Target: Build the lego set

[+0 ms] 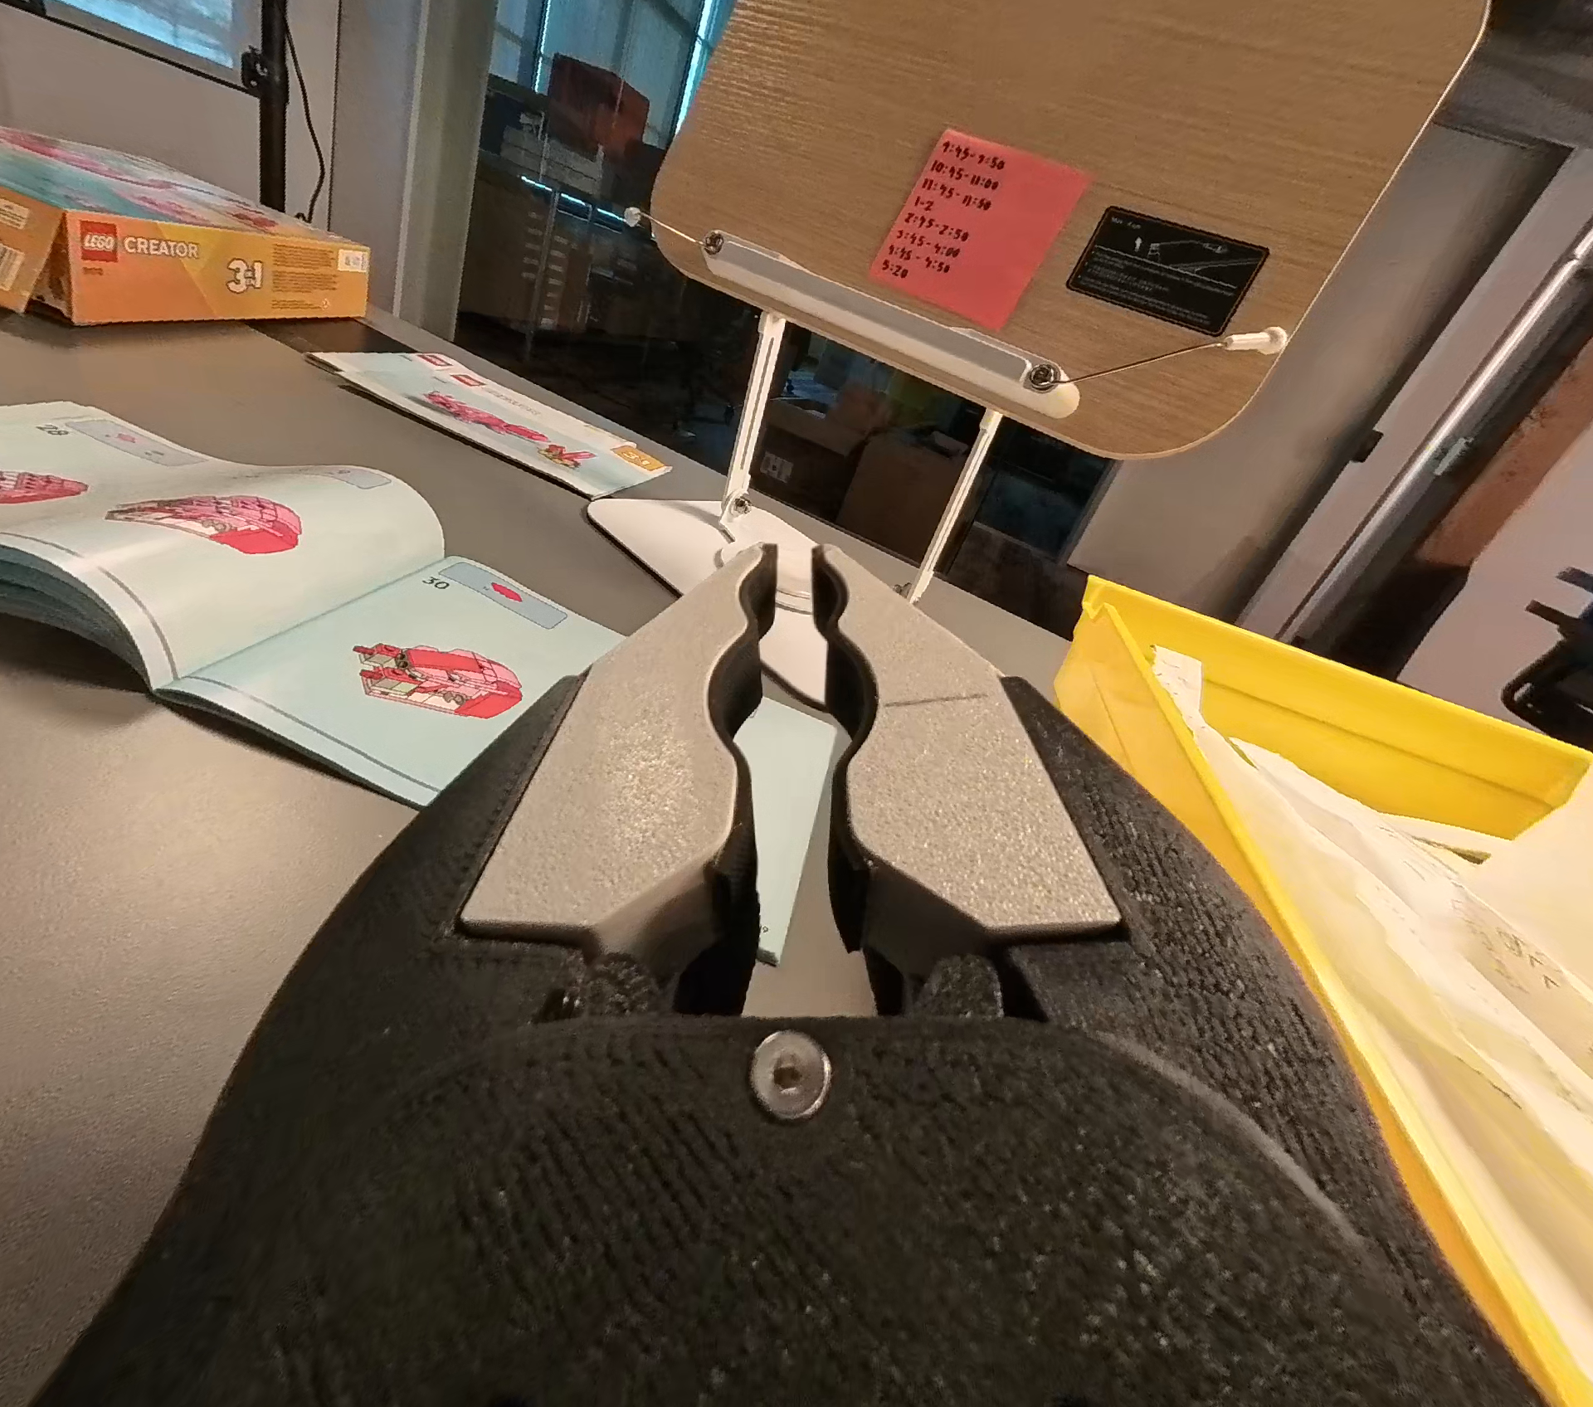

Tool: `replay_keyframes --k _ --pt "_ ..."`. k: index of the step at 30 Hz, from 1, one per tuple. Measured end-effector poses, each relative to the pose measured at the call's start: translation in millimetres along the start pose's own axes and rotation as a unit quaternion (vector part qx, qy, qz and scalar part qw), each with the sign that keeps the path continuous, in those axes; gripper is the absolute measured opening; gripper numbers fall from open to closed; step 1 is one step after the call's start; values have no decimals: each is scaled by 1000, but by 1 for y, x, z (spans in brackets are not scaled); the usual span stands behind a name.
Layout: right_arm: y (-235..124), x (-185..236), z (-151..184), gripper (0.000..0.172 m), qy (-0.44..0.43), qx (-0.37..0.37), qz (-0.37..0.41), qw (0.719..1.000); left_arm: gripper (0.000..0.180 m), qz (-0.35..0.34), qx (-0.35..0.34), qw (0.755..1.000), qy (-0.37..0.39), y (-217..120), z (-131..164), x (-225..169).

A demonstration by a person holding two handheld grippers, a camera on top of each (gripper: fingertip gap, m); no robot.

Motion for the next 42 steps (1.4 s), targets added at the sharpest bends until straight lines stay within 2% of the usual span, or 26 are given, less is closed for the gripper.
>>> replay_keyframes --k 4,7,8,9,12,17,20,24,29,35,38,40,42 --pt "-1 -4 -1 7 7 -5 8 1000 94 9 0 1000 2 1 -9 6" --pt "-5 -12 -3 6 18 -19 24 999 86 -9 18 1000 -6 3 -19 38" --pt "-7 -14 -4 6 23 -24 28 999 75 -15 28 999 -1 5 -23 50" --pt "-8 -16 -5 6 27 -29 31 999 61 -24 46 999 11 11 -27 63" --pt "-11 -20 -8 6 31 -42 40 998 55 -48 143 986 75 41 -27 92" --pt "-15 -28 -9 6 43 -53 54 996 55 39 232 960 150 105 -24 101" --pt "-15 -31 -7 6 53 -53 55 996 60 110 280 942 151 134 -11 101" --pt "-15 -32 -7 6 57 -54 56 995 61 200 276 932 124 152 -9 85" --pt "-17 -36 -7 6 66 -58 63 994 53 224 273 920 169 170 -6 67" --pt "-18 -39 -6 6 77 -59 64 993 48 225 291 912 182 180 3 64" --pt "-17 -38 -6 6 76 -60 62 993 50 210 287 923 148 180 4 70" --pt "-17 -37 -7 6 75 -60 60 994 51 165 285 937 114 182 4 83" --pt "-17 -37 -7 6 74 -60 59 994 53 155 284 942 84 180 3 91"
Point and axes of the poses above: each gripper's, where its closed fingertips meet, y out along the fingers, z out of its underside, x = y × z across the jaws, the point moved 2 cm from there along -y, back along the fingers, and after that the axes turned 15 degrees about x, right-handed, at the moved point
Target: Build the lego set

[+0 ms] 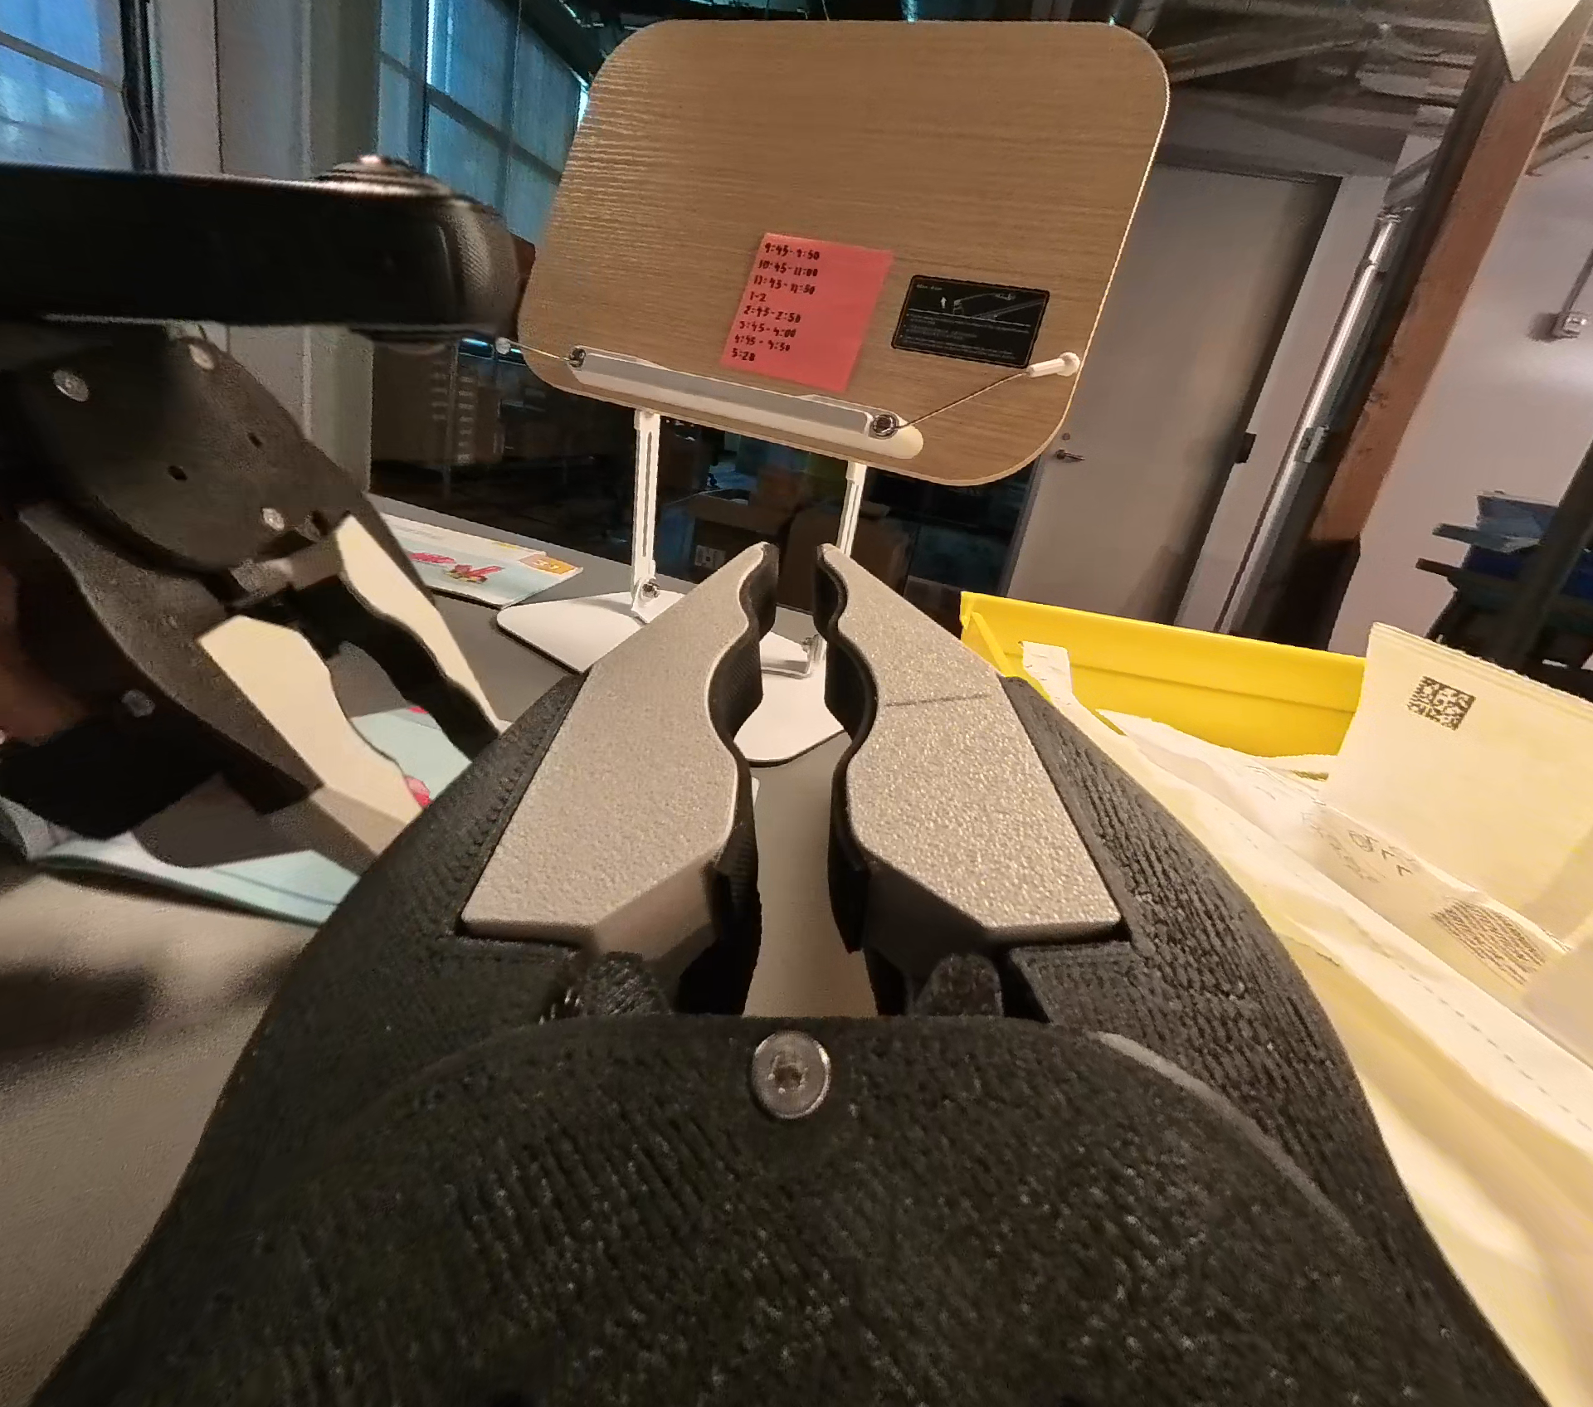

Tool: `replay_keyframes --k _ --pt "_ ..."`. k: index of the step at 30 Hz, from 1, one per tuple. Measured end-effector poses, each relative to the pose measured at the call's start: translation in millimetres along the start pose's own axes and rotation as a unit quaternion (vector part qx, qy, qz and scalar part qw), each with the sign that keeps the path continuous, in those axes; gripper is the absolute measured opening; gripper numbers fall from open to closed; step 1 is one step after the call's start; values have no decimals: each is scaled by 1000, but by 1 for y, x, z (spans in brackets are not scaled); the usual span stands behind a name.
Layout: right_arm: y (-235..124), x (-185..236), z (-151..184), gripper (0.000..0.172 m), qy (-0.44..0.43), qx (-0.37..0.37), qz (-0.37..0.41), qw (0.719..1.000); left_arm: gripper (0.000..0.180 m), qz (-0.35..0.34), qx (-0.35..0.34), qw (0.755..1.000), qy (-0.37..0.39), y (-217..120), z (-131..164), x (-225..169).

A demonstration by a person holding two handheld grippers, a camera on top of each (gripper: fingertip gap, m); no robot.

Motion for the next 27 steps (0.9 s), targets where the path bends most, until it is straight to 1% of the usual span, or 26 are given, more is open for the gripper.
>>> replay_keyframes --k 2,4,5,7,8,10,11,13,14,16,22,23,25,27 --pt "0 1 0 6 -2 1 -1 1000 53 12 3 1000 8 0 2 -2" --pt "0 2 0 6 -4 1 -2 1000 53 15 17 999 35 4 5 -5" --pt "0 2 0 6 -4 1 -2 1000 50 22 10 999 44 4 2 -8" --pt "0 1 0 6 -2 0 -2 1000 49 40 14 998 53 6 0 -13" --pt "0 1 0 6 -1 0 -2 1000 46 50 11 997 54 7 -2 -15" --pt "1 0 1 6 1 2 -2 1000 45 81 7 995 55 9 -3 -22" --pt "0 0 1 6 2 2 -2 1000 46 89 5 995 51 9 -4 -22" --pt "1 0 1 6 2 2 -2 1000 41 87 2 995 51 10 -5 -20" --pt "1 0 1 6 2 2 -2 1000 34 85 2 995 47 10 -5 -19" --pt "1 0 1 6 2 2 -2 1000 33 92 1 995 43 10 -4 -19" --pt "0 0 1 6 2 1 -1 1000 18 164 -18 986 -7 8 -6 -22" --pt "0 0 1 6 2 1 -1 1000 11 177 -22 984 -13 7 -5 -23" --pt "0 0 1 6 2 2 -2 1000 3 191 -28 981 -25 8 -5 -23" --pt "0 0 1 6 2 2 -2 1000 0 207 -36 977 -38 9 -5 -23"
Point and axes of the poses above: each gripper's, where its closed fingertips meet, y out along the fingers, z out of its underside, x = y × z across the jaws, the point moved 2 cm from there along -y, back along the fingers, and after that the axes turned 15 degrees about x, right-handed, at the moved point
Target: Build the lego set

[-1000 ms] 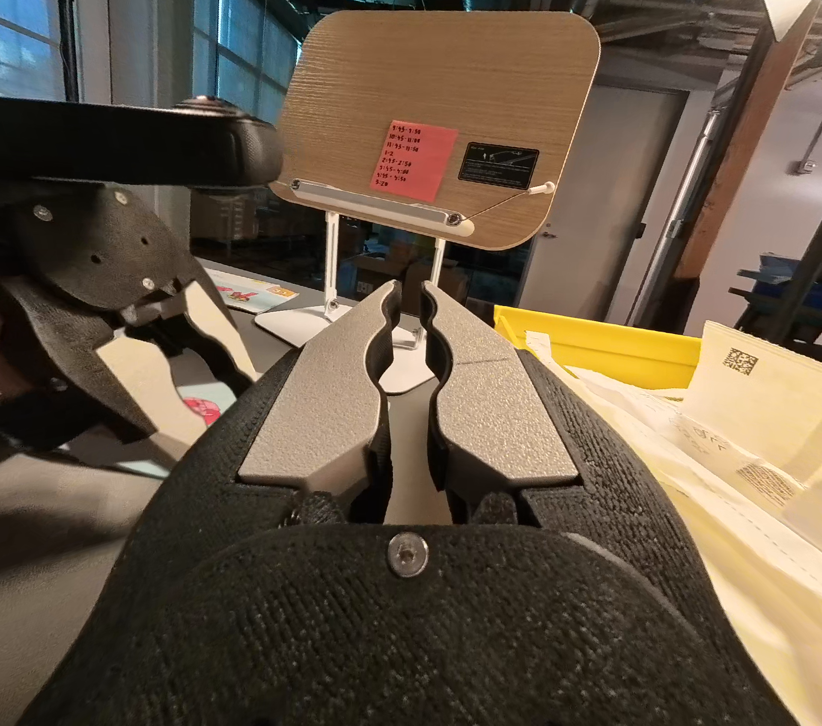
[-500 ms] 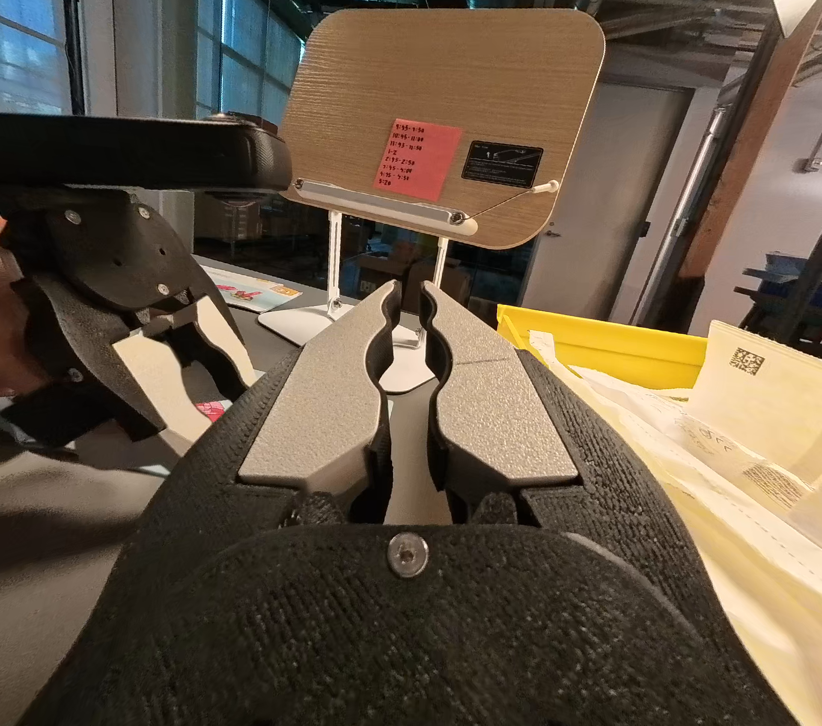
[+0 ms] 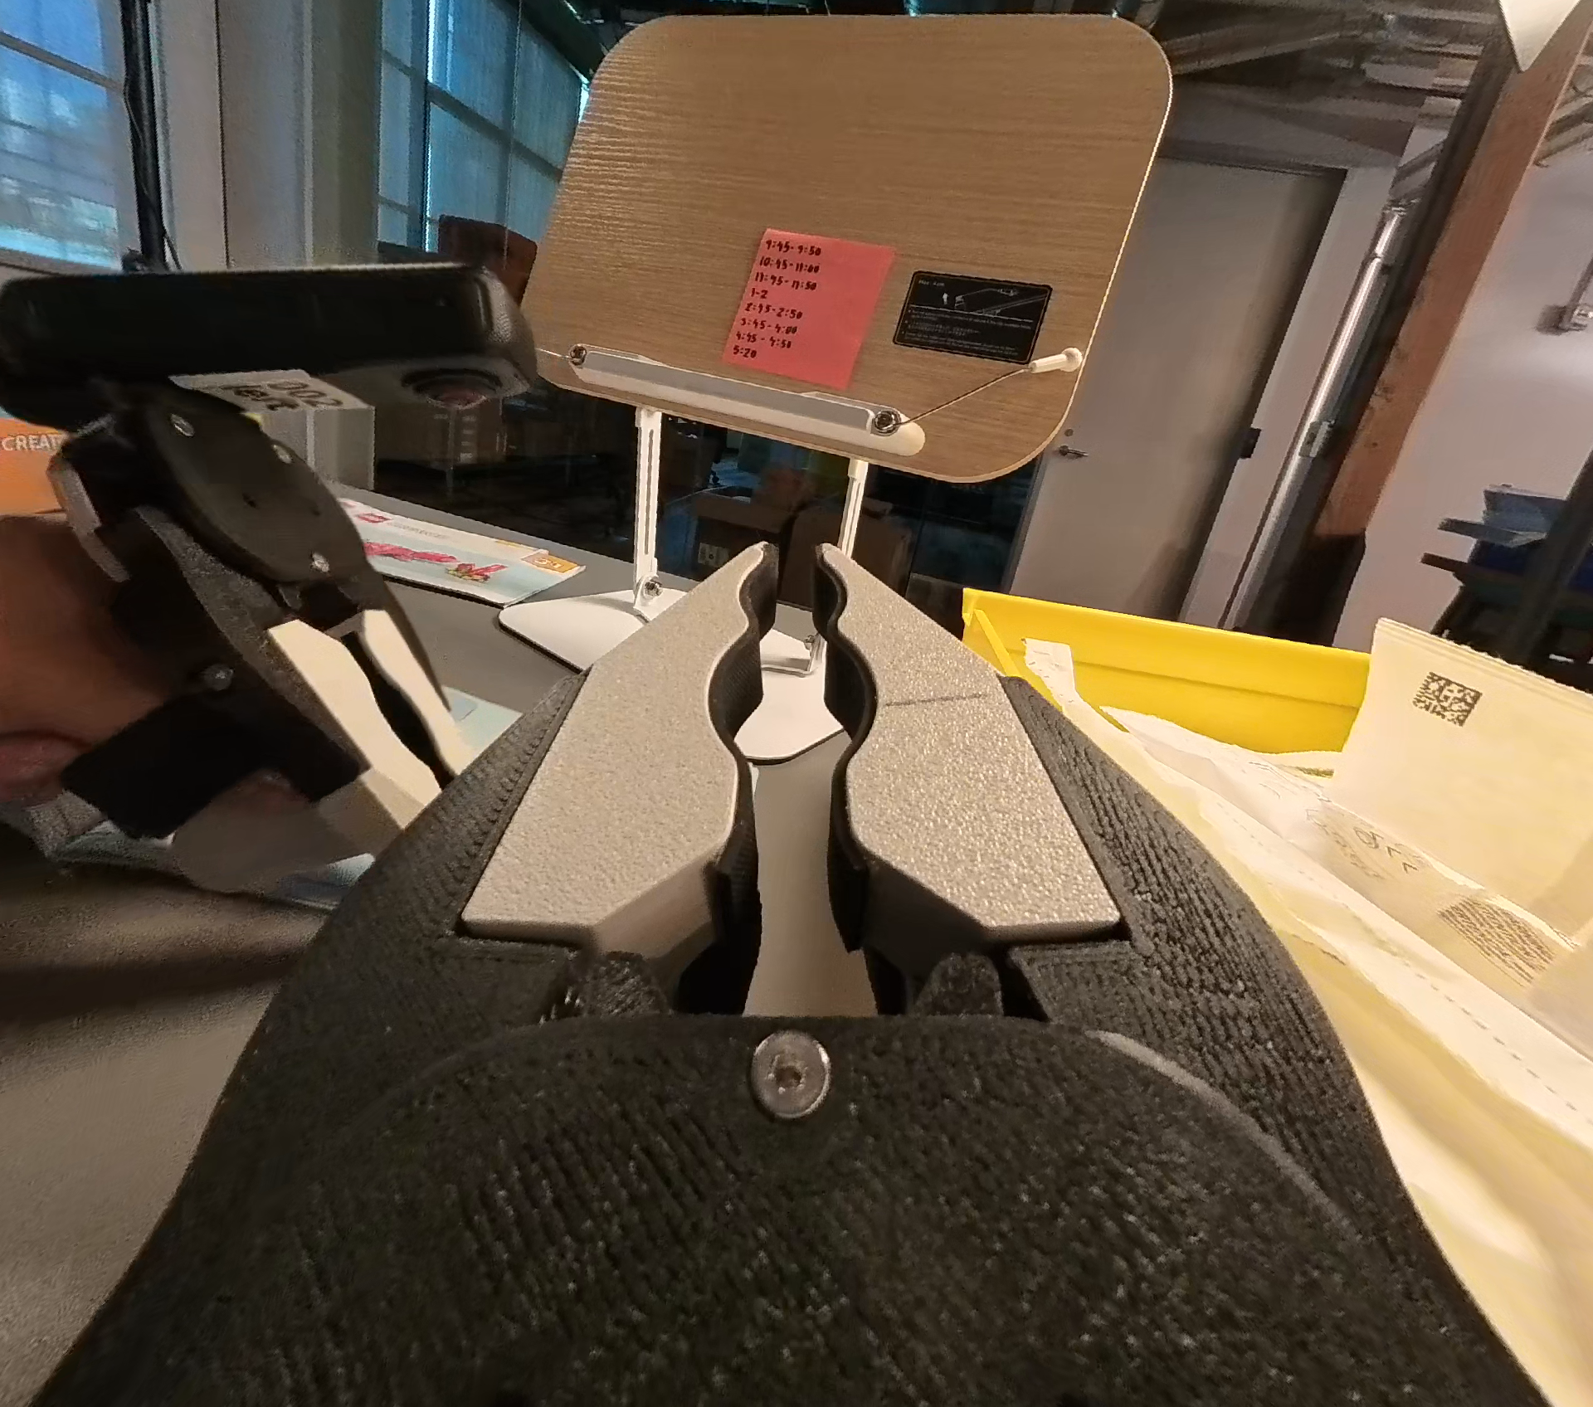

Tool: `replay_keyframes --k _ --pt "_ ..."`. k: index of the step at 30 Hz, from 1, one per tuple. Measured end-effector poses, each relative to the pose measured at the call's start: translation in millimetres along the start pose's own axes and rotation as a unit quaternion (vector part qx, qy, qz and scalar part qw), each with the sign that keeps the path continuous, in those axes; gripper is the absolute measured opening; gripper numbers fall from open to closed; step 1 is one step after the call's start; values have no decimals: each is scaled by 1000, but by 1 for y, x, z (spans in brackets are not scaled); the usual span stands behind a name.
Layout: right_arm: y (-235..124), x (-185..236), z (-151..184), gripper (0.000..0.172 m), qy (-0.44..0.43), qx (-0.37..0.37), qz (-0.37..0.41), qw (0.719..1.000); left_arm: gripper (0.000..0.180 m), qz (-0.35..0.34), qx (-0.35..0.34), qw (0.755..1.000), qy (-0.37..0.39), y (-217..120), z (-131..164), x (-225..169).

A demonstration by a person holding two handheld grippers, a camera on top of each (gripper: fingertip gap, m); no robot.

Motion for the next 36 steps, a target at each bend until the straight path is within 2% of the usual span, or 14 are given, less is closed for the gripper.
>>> replay_keyframes --k 7,13,18,22,25,28,31,33,36 --pt "0 0 0 6 -1 1 -1 1000 0 33 -28 999 -30 -2 0 1" --pt "3 -1 5 6 -5 17 4 1000 0 -31 -107 992 -51 -26 -10 11" --pt "16 5 23 2 3 85 -30 996 0 -46 -191 977 -76 -59 -6 15" --pt "26 25 37 0 -55 147 -79 984 0 -28 -235 968 -79 -77 4 9" --pt "34 42 56 0 -109 215 -123 963 0 -18 -256 963 -78 -83 9 6" --pt "39 57 76 0 -169 277 -147 934 0 3 -264 961 -80 -81 13 2" --pt "41 65 93 0 -231 319 -137 909 0 8 -252 964 -79 -72 14 0" --pt "41 67 95 0 -251 321 -130 904 0 -4 -238 969 -72 -66 10 -1" --pt "40 64 89 0 -234 307 -129 913 23 -10 -223 972 -69 -60 0 -2"
Point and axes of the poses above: each gripper's, where its closed fingertips meet, y out along the fingers, z out of its underside, x = y × z across the jaws, the point moved 2 cm from there along -y, back along the fingers, and after that the axes turned 15 degrees about x, right-handed, at the moved point
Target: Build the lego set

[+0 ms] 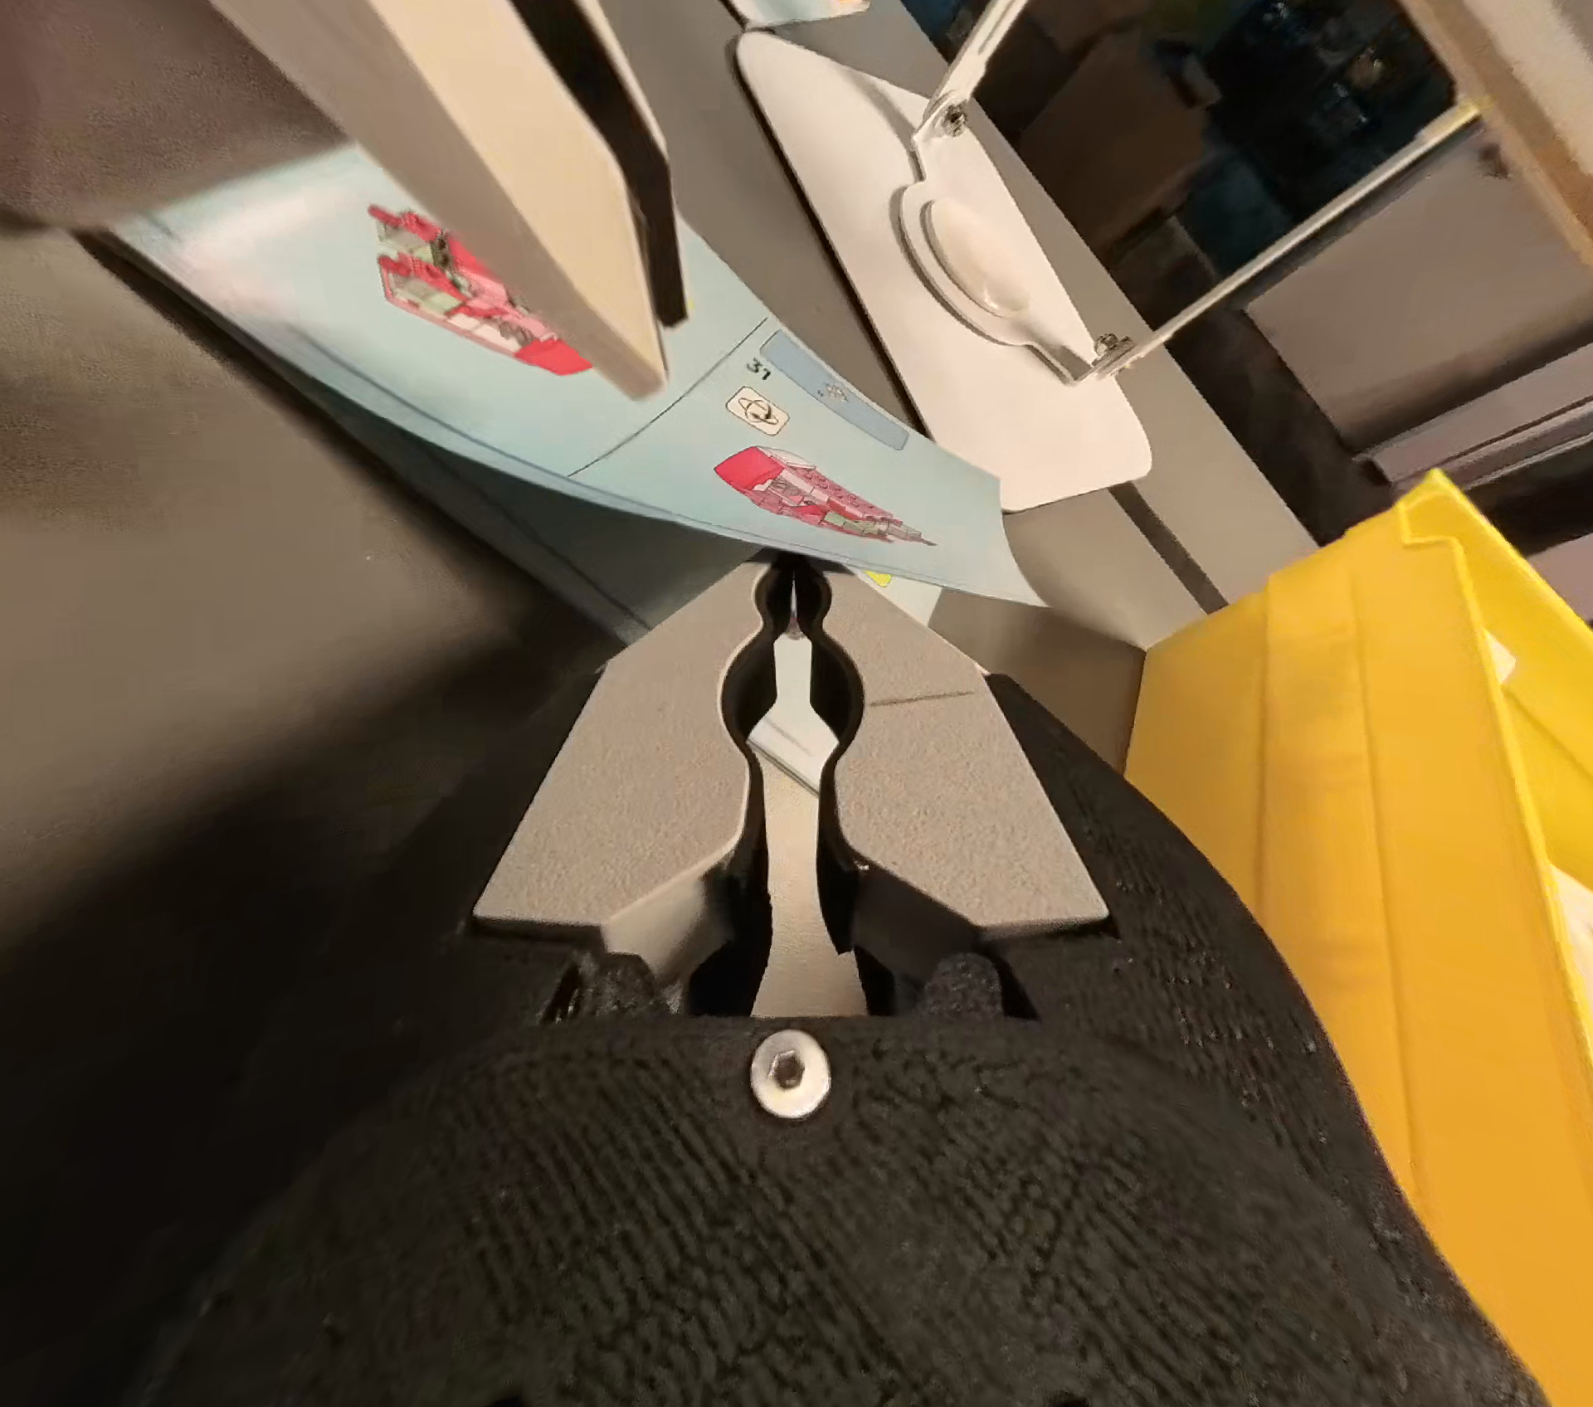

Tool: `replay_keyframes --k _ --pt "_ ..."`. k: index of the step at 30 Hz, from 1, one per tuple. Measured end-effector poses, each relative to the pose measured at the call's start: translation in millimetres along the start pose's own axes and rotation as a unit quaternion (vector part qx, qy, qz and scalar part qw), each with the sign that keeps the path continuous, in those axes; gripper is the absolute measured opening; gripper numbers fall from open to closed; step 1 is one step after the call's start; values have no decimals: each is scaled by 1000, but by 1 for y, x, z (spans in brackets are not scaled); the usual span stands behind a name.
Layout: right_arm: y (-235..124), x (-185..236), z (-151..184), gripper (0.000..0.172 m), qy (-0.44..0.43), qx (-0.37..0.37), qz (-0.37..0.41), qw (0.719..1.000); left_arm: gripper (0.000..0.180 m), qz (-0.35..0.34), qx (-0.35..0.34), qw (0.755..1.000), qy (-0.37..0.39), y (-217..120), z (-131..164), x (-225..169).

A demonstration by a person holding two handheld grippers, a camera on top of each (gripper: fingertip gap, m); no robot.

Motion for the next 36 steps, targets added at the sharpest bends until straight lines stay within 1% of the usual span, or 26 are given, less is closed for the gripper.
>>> replay_keyframes --k 4,7,9,11,13,19,24,29,32,35,36 --pt "-9 -10 -4 0 68 -41 -48 996 28 16 1 1000 12 11 -11 -5" --pt "-15 -20 -4 0 135 -73 -96 984 28 21 15 999 31 20 -15 -9" --pt "-18 -29 -4 0 180 -92 -119 972 27 0 41 998 45 27 -14 -9" --pt "-20 -36 -2 0 217 -106 -135 961 26 -44 65 995 64 33 -13 -3" --pt "-19 -39 0 0 233 -108 -141 956 23 -69 73 992 76 38 -15 -1" --pt "-19 -38 -1 0 228 -105 -142 957 18 -54 79 994 55 48 -17 -1" --pt "-18 -37 -1 0 225 -104 -143 958 0 -38 58 997 34 46 -22 0" --pt "-18 -36 -1 0 217 -99 -137 961 0 -8 68 998 4 44 -16 3" --pt "-17 -35 -1 0 212 -95 -135 963 0 11 52 998 -13 39 -17 4" --pt "-16 -32 -1 0 202 -90 -137 966 0 45 33 998 -24 34 -19 -1" --pt "-17 -30 -2 4 197 -91 -142 966 0 53 28 998 -22 32 -19 -3"
Point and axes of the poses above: each gripper's, where its closed fingertips meet, y out along the fingers, z out of its underside, x = y × z across the jaws, the point moved 2 cm from there along -y, back along the fingers, and after that the axes turned 15 degrees about x, right-handed, at the moved point
